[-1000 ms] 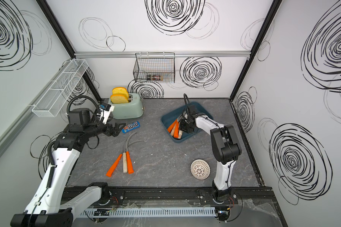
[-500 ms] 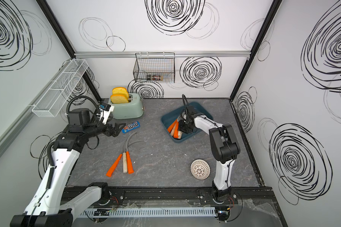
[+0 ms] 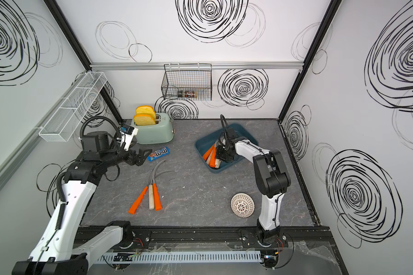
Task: Put small sickles into storage boxes
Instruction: Place the sickle in the storage box, then pick up the sickle at the center of the board.
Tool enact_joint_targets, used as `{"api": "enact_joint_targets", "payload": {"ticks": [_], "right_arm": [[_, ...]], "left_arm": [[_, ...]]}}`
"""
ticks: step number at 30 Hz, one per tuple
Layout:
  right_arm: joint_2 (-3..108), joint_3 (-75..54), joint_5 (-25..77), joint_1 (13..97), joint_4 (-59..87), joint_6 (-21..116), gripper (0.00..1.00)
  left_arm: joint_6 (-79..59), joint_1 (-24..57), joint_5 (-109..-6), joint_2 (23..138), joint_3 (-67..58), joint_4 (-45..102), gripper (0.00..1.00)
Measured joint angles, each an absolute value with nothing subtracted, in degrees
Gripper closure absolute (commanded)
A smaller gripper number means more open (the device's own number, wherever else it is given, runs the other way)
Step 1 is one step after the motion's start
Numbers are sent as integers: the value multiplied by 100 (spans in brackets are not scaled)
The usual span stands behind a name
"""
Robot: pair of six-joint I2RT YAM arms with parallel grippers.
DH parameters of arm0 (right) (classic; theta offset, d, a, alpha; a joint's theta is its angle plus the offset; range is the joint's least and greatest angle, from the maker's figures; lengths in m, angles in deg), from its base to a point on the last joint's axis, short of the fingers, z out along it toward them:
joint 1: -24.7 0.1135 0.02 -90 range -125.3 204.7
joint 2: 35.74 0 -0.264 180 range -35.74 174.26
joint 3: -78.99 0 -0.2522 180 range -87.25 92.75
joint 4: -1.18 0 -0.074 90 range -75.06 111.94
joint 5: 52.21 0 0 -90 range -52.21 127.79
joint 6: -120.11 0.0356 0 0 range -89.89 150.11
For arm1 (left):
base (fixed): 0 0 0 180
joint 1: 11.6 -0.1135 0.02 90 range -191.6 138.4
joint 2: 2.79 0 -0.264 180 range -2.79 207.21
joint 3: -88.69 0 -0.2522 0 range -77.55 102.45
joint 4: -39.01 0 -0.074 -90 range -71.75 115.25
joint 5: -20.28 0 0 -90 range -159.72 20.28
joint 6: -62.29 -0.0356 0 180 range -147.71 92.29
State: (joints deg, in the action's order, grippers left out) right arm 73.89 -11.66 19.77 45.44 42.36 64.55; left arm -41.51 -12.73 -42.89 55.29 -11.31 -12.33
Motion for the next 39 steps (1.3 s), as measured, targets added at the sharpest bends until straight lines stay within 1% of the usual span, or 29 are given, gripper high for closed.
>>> {"api": "enact_joint_targets", "payload": {"ticks": [8,10,13,18,22,32,39], "right_arm": [[6910,-941,2235,4609,4529,6234,64],[6700,-873,2373,4688,4559,6131,64],[6403,-764,2618,4948,4653,5954,64],[6121,-668,2994,5726,4752,5659,64],[6101,-676,3238,6454,4767,5532,64],[6110,-1013,3457,8045,4540,5583,62],[6278,-1194,3457,8718,4267,5782,61]], "left_arm": [[-3974,-1310,-4713,5584,-1131,-1117,4],[-3891,-1395,-4822,5658,-1131,-1043,4],[-3731,-1751,-4840,5813,-1131,-1014,4],[-3449,-2610,-4604,6010,-1179,-997,4],[-3403,-3015,-4424,6008,-1297,-997,4],[-3838,-3043,-4190,5501,-1758,-1305,4],[-4120,-3045,-4166,5029,-1981,-1559,4]]}}
